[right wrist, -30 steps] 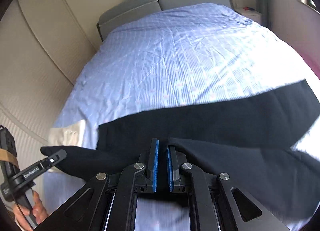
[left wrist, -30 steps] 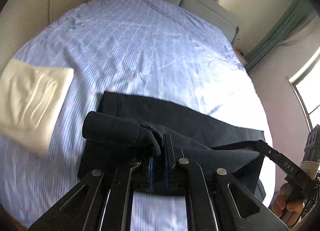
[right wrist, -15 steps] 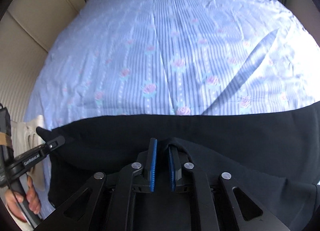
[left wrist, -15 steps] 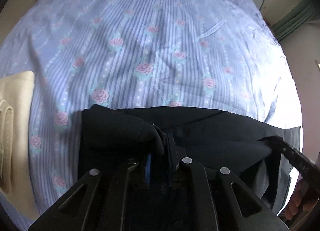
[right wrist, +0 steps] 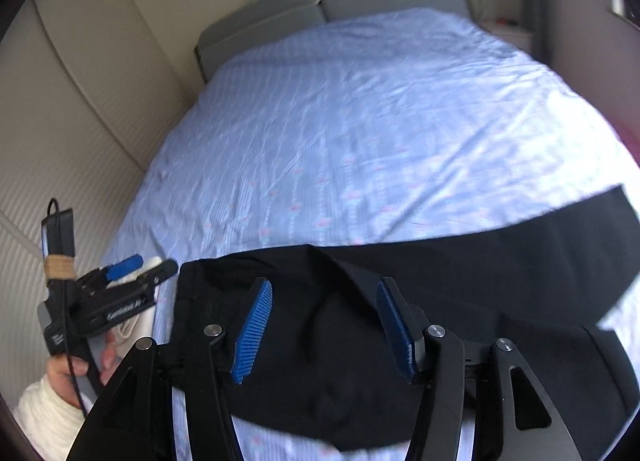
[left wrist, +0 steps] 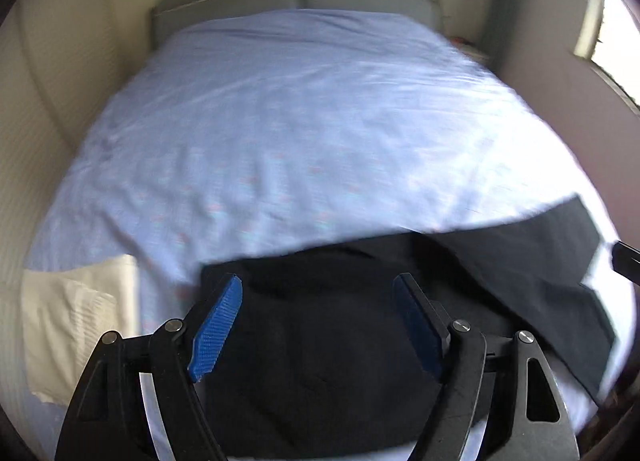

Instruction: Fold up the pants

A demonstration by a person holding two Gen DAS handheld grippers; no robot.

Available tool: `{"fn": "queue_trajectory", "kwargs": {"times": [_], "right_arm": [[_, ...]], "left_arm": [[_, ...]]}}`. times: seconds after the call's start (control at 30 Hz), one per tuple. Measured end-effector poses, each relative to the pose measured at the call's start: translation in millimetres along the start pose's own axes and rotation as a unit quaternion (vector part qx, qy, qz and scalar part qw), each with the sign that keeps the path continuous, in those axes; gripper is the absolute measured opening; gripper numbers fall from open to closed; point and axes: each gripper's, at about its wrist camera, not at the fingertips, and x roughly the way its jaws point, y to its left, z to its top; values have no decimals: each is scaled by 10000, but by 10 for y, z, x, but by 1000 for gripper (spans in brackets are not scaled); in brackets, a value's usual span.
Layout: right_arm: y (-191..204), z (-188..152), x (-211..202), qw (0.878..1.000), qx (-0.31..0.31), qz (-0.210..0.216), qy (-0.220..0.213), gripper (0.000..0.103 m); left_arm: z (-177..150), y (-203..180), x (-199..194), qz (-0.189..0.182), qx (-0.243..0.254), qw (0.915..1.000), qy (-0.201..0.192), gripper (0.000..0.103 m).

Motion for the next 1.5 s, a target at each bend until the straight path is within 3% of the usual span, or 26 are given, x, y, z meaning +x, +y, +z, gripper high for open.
{"fn": "queue_trajectory", "kwargs": {"times": [0.17, 0.27, 0.43, 0.53, 0.7, 0.87, 1.03, 1.17, 1.37, 1.4, 1.43, 1.47, 1.5], "right_arm": [[-559, -500, -746, 9975, 539, -447, -79, 57], [-970, -839, -1105, 9925, 923, -798, -45, 57], [-1770, -1325, -1528, 9757, 1739, -1333, 4, 57], [-2369, -1696, -1694, 9580, 2435, -1513, 82, 57], [-3163, -2187, -1661, 9408, 2916, -1656, 502, 57], [-3762, -2659, -1425, 9273, 3333, -1299, 1106, 57], [-4041, -2938, -1196, 9137, 3597, -1290, 1381, 57], [-4182, -3046, -1032, 9001, 3920, -1269, 1419, 57], [-4205, -3083, -793, 8941, 4025, -1360, 1418, 57], [-4220, -3085, -764, 8945, 4022, -1354, 1404, 53], [-4208, -3051, -762, 8960, 4013, -1327, 1365, 33], [-4175, -2991, -805, 8973, 3938, -1461, 1361, 11], [-4156, -2949, -859, 8998, 3887, -1457, 1345, 10]], "left_arm": [[-389, -815, -432, -775, 473, 9958, 74, 80], [-556, -1394, -430, -1155, 510, 9914, 350, 81], [-774, -2172, -265, -1326, 383, 9872, 805, 80], [-911, -2639, -99, -1273, 384, 9856, 1044, 80], [-1199, -3327, 317, -1151, 175, 9795, 1643, 80], [-1439, -3775, 691, -878, -130, 9746, 2058, 79], [-1534, -3885, 1081, -682, -487, 9673, 2392, 75], [-1567, -3907, 1312, -786, -761, 9608, 2546, 74], [-1543, -3991, 1511, -795, -580, 9596, 2637, 60], [-1516, -4005, 1486, -882, -529, 9591, 2636, 43], [-1483, -4022, 1447, -1079, -488, 9570, 2647, 22], [-1441, -4046, 1399, -1216, -412, 9555, 2656, 17], [-1400, -4068, 1348, -1311, -351, 9553, 2626, 12]]}}
